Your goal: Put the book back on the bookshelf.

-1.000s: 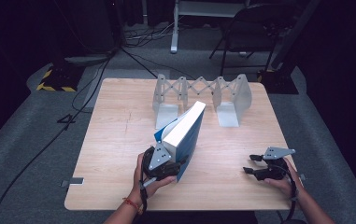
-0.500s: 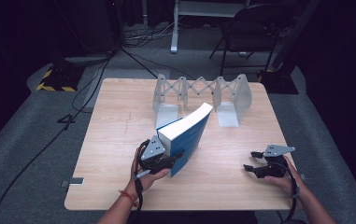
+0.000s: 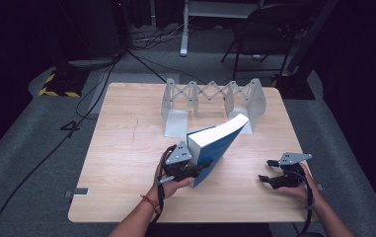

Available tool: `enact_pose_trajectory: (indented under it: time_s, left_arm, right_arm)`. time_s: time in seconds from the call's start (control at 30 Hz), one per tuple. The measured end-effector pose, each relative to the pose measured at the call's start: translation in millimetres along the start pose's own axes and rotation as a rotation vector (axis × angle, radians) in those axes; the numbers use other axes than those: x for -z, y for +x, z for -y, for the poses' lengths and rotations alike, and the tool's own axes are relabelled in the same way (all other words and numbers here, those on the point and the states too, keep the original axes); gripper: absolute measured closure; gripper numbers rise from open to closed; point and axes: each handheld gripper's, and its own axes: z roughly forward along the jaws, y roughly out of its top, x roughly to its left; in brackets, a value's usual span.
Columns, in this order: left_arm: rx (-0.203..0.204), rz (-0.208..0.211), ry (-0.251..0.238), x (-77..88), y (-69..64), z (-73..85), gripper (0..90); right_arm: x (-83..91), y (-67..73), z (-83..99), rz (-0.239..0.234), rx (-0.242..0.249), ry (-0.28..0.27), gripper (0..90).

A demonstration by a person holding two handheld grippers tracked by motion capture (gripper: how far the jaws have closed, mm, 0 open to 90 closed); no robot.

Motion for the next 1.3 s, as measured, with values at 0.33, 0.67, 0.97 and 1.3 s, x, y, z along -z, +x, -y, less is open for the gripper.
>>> enact_pose_trajectory:
  time_s: [0.33,0.67,0.97,1.3]
  left_arm:
    - [-0.007,0.126,0.016,9.1,-8.3,3.1,60.0]
    - [-0.016,0.133,0.051,20.1,-6.6,5.7,59.2]
    - [-0.095,0.050,0.085,23.6,-16.0,8.0,54.4]
    - [-0.170,-0.008,0.213,26.5,-25.3,26.5,49.8]
  right_arm:
    - [-0.6,3.2,-0.7,-0.030,0.019,-0.006,25.4]
    - [-4.4,11.6,-9.5,-0.084,0.056,-0.029,26.1]
    - [-0.8,24.5,-55.2,-0.208,0.156,-0.144,27.2]
    - [-18.2,36.4,-87.6,-0.298,0.220,-0.194,27.9]
